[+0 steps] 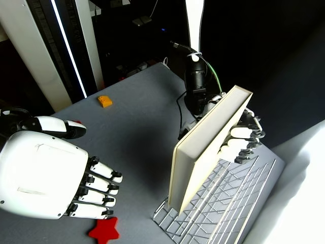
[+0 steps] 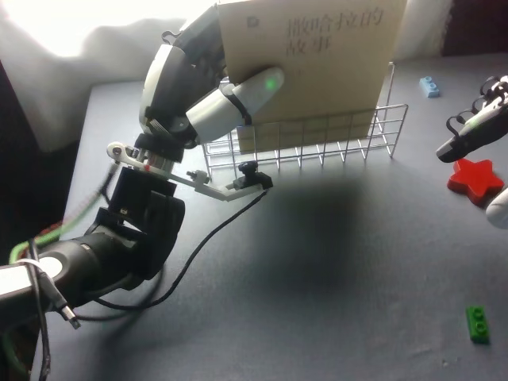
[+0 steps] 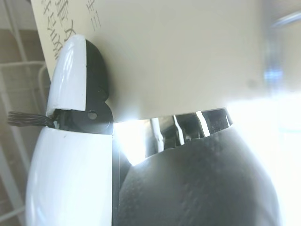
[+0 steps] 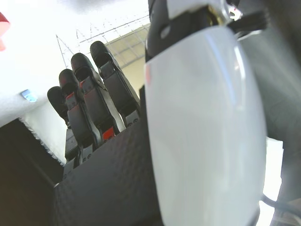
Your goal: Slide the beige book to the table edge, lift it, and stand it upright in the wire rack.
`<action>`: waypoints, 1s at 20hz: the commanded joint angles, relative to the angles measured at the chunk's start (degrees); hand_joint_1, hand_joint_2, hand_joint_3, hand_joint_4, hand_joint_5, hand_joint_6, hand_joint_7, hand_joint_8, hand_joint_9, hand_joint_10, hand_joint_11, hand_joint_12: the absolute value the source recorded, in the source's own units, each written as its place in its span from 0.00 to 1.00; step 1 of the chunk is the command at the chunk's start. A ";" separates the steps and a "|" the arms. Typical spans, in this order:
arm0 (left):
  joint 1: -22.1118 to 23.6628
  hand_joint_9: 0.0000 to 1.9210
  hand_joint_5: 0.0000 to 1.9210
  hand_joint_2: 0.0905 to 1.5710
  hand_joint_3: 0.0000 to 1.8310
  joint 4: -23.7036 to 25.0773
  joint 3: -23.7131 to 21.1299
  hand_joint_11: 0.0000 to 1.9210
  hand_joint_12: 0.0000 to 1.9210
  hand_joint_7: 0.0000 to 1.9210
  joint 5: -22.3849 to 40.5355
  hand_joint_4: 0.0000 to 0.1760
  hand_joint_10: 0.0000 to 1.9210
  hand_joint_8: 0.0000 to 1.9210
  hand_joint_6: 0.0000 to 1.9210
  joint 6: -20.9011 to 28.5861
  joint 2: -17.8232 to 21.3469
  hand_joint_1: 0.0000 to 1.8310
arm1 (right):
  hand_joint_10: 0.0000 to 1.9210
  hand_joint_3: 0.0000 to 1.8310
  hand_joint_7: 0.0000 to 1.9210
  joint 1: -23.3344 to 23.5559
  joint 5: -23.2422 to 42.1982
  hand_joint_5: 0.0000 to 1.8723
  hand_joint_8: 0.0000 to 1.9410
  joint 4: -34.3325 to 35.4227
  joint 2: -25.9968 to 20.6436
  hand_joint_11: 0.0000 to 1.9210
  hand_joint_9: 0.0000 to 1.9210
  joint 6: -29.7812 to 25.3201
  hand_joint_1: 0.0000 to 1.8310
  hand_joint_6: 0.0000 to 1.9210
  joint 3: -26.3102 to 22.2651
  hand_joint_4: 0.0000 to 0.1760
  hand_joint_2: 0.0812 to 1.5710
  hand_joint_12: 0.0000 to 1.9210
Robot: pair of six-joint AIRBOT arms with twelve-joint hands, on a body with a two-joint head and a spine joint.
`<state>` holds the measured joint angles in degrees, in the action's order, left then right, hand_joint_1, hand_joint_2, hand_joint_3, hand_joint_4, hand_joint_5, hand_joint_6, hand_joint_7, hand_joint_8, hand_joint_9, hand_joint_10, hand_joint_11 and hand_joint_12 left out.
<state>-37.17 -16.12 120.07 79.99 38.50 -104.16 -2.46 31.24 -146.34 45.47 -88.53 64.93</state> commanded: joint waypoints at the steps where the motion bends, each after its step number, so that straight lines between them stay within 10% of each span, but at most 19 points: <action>1: -0.42 0.34 0.37 0.77 0.00 -0.34 0.46 0.35 0.85 0.27 5.48 0.00 0.73 0.74 0.71 1.14 -0.53 0.80 | 0.00 0.00 0.21 0.68 -3.42 0.21 0.00 1.92 -0.31 0.02 0.20 0.12 0.16 0.01 0.15 0.00 0.60 0.48; 20: -0.25 0.42 0.41 0.74 0.00 1.18 5.85 0.43 0.81 0.33 4.82 0.00 0.65 0.67 0.64 1.62 -2.80 0.81 | 0.00 0.00 0.16 0.63 -2.83 0.16 0.00 1.96 -0.12 0.00 0.15 -0.61 0.13 0.00 0.13 0.00 0.62 0.40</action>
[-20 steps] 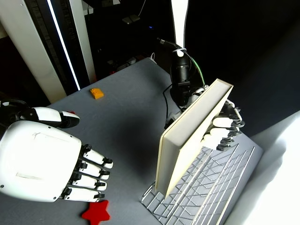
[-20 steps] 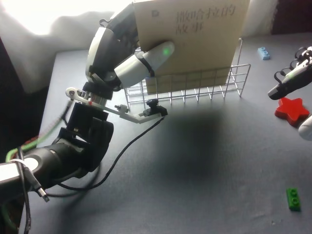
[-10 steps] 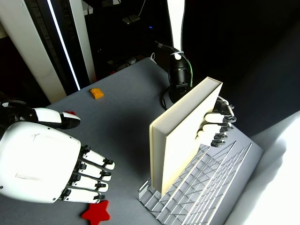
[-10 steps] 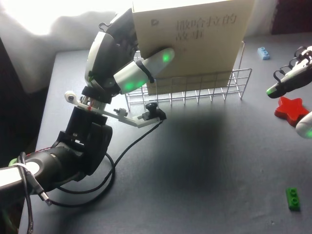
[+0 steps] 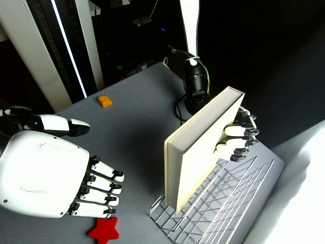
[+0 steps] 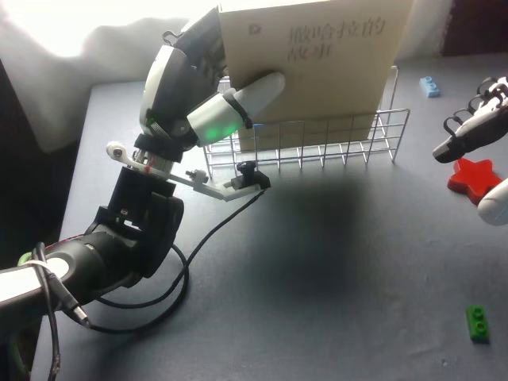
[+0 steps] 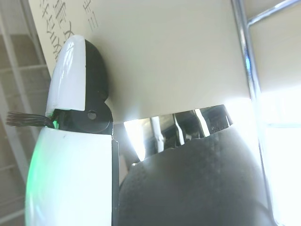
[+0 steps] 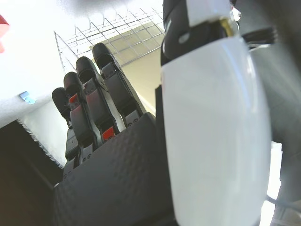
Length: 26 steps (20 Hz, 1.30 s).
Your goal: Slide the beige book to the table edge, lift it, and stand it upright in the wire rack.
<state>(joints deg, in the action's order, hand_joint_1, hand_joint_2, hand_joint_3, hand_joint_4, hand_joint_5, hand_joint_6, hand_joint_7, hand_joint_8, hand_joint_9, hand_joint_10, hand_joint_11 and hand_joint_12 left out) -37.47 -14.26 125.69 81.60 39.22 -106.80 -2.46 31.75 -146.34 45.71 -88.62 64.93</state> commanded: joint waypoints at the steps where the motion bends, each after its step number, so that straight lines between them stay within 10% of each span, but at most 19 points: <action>1: 0.15 0.40 0.39 0.75 0.00 -0.68 0.32 0.45 0.82 0.29 3.20 0.00 0.68 0.67 0.66 0.90 -0.14 0.80 | 0.00 0.00 0.16 0.62 -3.31 0.17 0.00 1.96 -0.37 0.00 0.15 -0.52 0.12 0.00 0.13 0.00 0.62 0.40; 7: 0.99 0.42 0.36 0.74 0.00 -0.69 0.89 0.39 0.86 0.40 3.08 0.00 0.65 0.63 0.68 0.93 0.00 0.81 | 0.00 0.00 0.17 0.61 -2.68 0.17 0.00 1.97 -0.36 0.00 0.16 -0.52 0.16 0.00 0.12 0.00 0.61 0.44; 8: 1.15 0.41 0.33 0.78 0.00 -0.69 0.90 0.33 0.69 0.34 3.08 0.00 0.72 0.70 0.77 0.93 0.07 0.73 | 0.00 0.00 0.16 0.61 -2.61 0.16 0.00 1.97 -0.36 0.00 0.16 -0.52 0.16 0.00 0.12 0.00 0.60 0.43; 9: 1.38 0.35 0.37 0.78 0.00 -0.68 0.99 0.28 0.60 0.31 3.08 0.00 0.43 0.36 0.72 0.93 0.14 0.63 | 0.00 0.00 0.17 0.60 -2.52 0.17 0.00 1.98 -0.38 0.00 0.17 -0.52 0.16 0.00 0.12 0.00 0.60 0.45; 11: 1.90 0.35 0.40 0.76 0.00 -0.68 1.35 0.22 0.56 0.35 3.06 0.00 0.15 0.06 0.67 0.93 0.34 0.61 | 0.00 0.00 0.17 0.58 -2.49 0.17 0.00 1.98 -0.41 0.00 0.17 -0.52 0.14 0.00 0.13 0.00 0.61 0.44; 12: 2.11 0.32 0.30 0.71 0.00 -0.69 1.52 0.17 0.57 0.31 3.05 0.00 0.09 0.02 0.34 0.93 0.39 0.60 | 0.00 0.00 0.17 0.57 -2.45 0.17 0.00 1.99 -0.42 0.00 0.17 -0.52 0.15 0.00 0.13 0.00 0.61 0.45; 14: 2.47 0.32 0.32 0.68 0.00 -0.69 1.90 0.17 0.57 0.29 3.00 0.00 0.03 0.00 0.07 0.93 0.56 0.57 | 0.00 0.00 0.17 0.58 -2.39 0.18 0.00 2.00 -0.42 0.00 0.17 -0.52 0.16 0.00 0.13 0.00 0.60 0.45; 16: 2.71 0.24 0.30 0.67 0.00 -0.69 1.90 0.05 0.58 0.23 2.95 0.00 0.00 0.00 0.01 0.93 0.76 0.51 | 0.00 0.00 0.16 0.56 -2.37 0.16 0.00 2.02 -0.42 0.00 0.16 -0.53 0.15 0.00 0.13 0.00 0.60 0.45; 26: 4.49 0.09 0.13 0.57 0.00 -0.64 -1.55 0.00 0.37 0.10 2.96 0.14 0.00 0.00 0.00 0.88 5.13 0.36 | 0.00 0.00 0.19 0.48 -2.50 0.19 0.00 4.22 -0.67 0.00 0.20 -0.54 0.13 0.00 0.18 0.00 0.60 0.52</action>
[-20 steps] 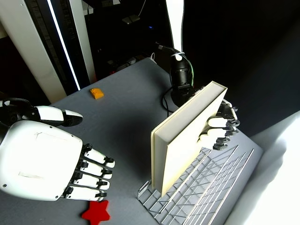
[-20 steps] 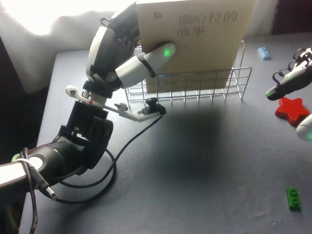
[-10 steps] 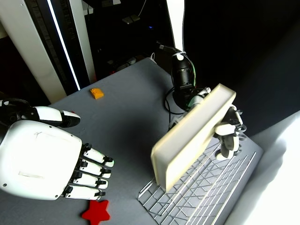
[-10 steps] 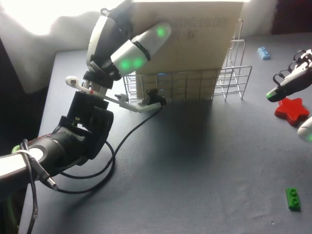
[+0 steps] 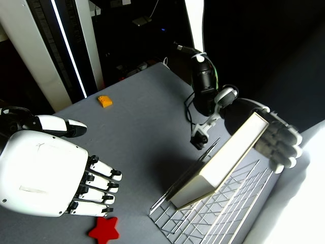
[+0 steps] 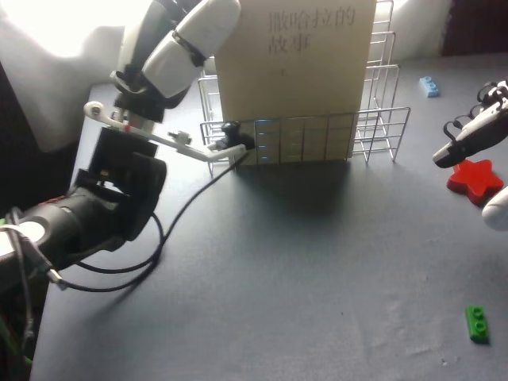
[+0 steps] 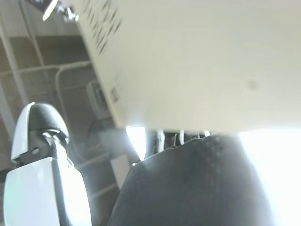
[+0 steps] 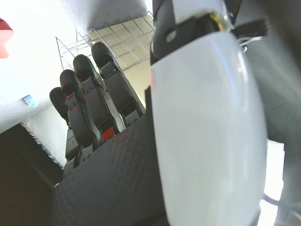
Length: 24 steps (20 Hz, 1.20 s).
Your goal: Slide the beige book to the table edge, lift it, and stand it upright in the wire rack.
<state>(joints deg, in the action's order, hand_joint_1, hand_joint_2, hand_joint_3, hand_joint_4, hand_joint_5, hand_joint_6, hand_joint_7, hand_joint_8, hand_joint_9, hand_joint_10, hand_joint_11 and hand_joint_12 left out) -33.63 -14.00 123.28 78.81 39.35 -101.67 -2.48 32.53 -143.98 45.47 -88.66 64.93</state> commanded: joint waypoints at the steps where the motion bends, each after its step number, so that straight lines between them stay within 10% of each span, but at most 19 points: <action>1: 0.77 0.09 0.13 0.58 0.00 -0.90 -0.36 0.00 0.37 0.10 5.76 0.13 0.00 0.00 0.00 0.65 1.06 0.36 | 0.00 0.00 0.19 0.48 -3.30 0.19 0.00 3.32 -0.44 0.00 0.19 -0.43 0.14 0.00 0.33 0.00 0.60 0.50; 10: 1.03 0.08 0.11 0.58 0.00 -0.87 -8.47 0.00 0.29 0.09 4.09 0.23 0.00 0.00 0.00 -4.76 13.83 0.34 | 0.00 0.00 0.20 -0.02 -4.25 0.20 0.00 17.01 -0.63 0.03 0.21 3.84 0.14 0.00 0.58 0.00 0.60 0.51; 18: -3.97 0.07 0.12 0.60 0.00 1.21 -18.78 0.00 0.24 0.08 -4.30 0.25 0.00 0.00 0.00 -20.33 30.64 0.35 | 0.00 0.00 0.19 -0.70 -3.70 0.19 0.00 31.24 -0.95 0.03 0.20 8.77 0.16 0.00 1.56 0.00 0.59 0.49; 24: -7.21 0.11 0.19 0.64 0.00 13.53 -27.37 0.00 0.32 0.15 -15.09 0.00 0.01 0.01 0.01 -28.34 41.80 0.34 | 0.00 0.00 0.24 -3.60 -6.58 0.23 0.00 48.45 -1.42 0.06 0.25 15.83 0.18 0.00 0.68 0.00 0.60 0.49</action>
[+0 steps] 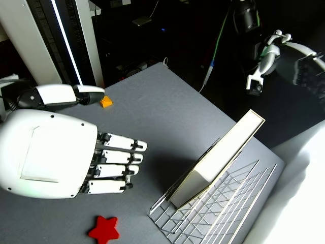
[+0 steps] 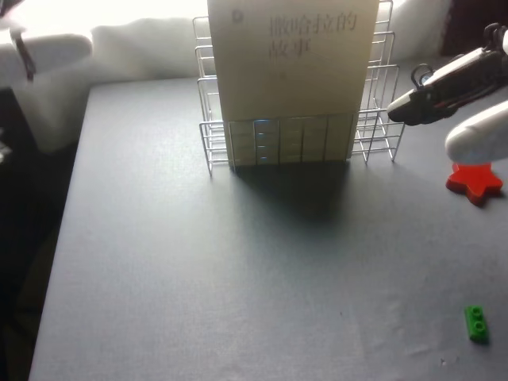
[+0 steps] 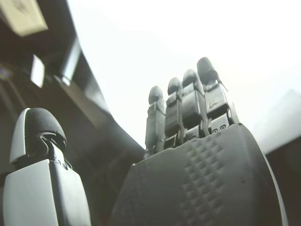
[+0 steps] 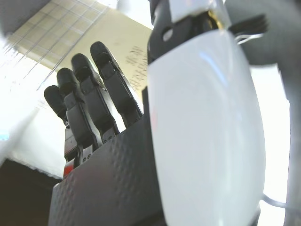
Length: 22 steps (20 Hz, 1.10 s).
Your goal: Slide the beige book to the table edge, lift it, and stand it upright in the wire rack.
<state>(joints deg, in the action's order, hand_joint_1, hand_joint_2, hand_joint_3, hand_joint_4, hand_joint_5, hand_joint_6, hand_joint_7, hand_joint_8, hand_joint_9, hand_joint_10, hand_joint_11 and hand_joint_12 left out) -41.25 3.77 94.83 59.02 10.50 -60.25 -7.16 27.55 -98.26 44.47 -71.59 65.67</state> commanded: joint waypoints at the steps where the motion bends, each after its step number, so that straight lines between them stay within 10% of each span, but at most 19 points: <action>1: 0.21 0.17 0.26 0.64 0.00 -3.20 -0.17 0.00 0.41 0.22 3.03 0.00 0.01 0.01 0.01 -0.70 1.88 0.37 | 0.01 0.00 0.28 0.21 -2.28 0.26 0.00 7.44 -0.61 0.11 0.29 2.05 0.19 0.00 -0.36 0.00 0.62 0.50; 5: -0.90 0.38 0.43 0.72 0.00 3.87 -5.32 0.13 0.59 0.40 -4.32 0.00 0.05 0.02 0.02 -5.51 9.43 0.41 | 0.09 0.00 0.53 0.49 -3.80 0.50 0.02 11.09 -0.81 0.36 0.56 2.14 0.23 0.03 -0.52 0.00 0.66 0.71; 6: -0.95 0.41 0.41 0.76 0.00 6.28 -6.22 0.26 0.78 0.43 -5.82 0.40 0.46 0.39 0.66 -5.69 10.99 0.52 | 0.70 0.00 0.54 0.48 -3.84 0.50 0.46 11.70 -0.86 0.49 0.50 2.08 0.28 0.50 -0.67 0.00 0.68 0.86; 7: -0.95 0.41 0.41 0.76 0.00 8.88 -6.98 0.26 0.78 0.43 -7.33 0.40 0.46 0.39 0.66 -5.69 12.26 0.52 | 0.70 0.00 0.54 0.49 -3.87 0.50 0.46 12.37 -0.89 0.49 0.50 2.01 0.28 0.50 -0.80 0.00 0.68 0.86; 8: -0.92 0.38 0.38 0.73 0.00 11.02 -7.74 0.28 0.89 0.40 -8.63 0.00 0.71 0.67 0.79 -5.72 13.62 0.49 | 0.91 0.00 0.48 0.38 -3.86 0.44 0.79 13.70 -0.93 0.53 0.50 2.01 0.32 0.80 -0.95 0.00 0.69 0.95; 9: -0.88 0.40 0.39 0.74 0.00 13.30 -9.03 0.35 0.98 0.40 -10.76 0.00 0.94 0.92 0.96 -6.31 15.28 0.52 | 0.98 0.00 0.48 0.28 -3.73 0.44 0.96 14.39 -0.99 0.60 0.55 2.00 0.38 0.96 -1.09 0.00 0.69 0.99; 12: -0.67 0.71 0.64 0.73 0.00 17.79 -12.61 0.73 1.00 0.68 -15.71 0.00 1.00 1.00 1.00 -8.94 19.37 0.75 | 1.00 0.01 0.64 1.00 -3.97 0.64 1.00 14.42 -1.18 0.85 0.75 3.20 0.63 1.00 -1.39 0.00 0.76 1.00; 22: 2.29 0.73 0.63 0.73 0.00 33.04 -16.86 0.77 1.00 0.69 -20.78 0.00 1.00 1.00 1.00 -9.20 25.21 0.73 | 1.00 0.01 0.67 2.57 -2.80 0.62 1.00 14.40 -1.98 0.83 0.76 21.97 0.63 1.00 -4.09 0.00 0.79 1.00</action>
<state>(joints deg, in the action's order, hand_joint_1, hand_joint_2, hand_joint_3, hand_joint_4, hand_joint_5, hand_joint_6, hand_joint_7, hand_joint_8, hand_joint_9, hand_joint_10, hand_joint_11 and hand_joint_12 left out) -39.44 39.51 77.82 35.38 1.39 -35.77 -5.26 22.92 -86.61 42.92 -48.56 61.65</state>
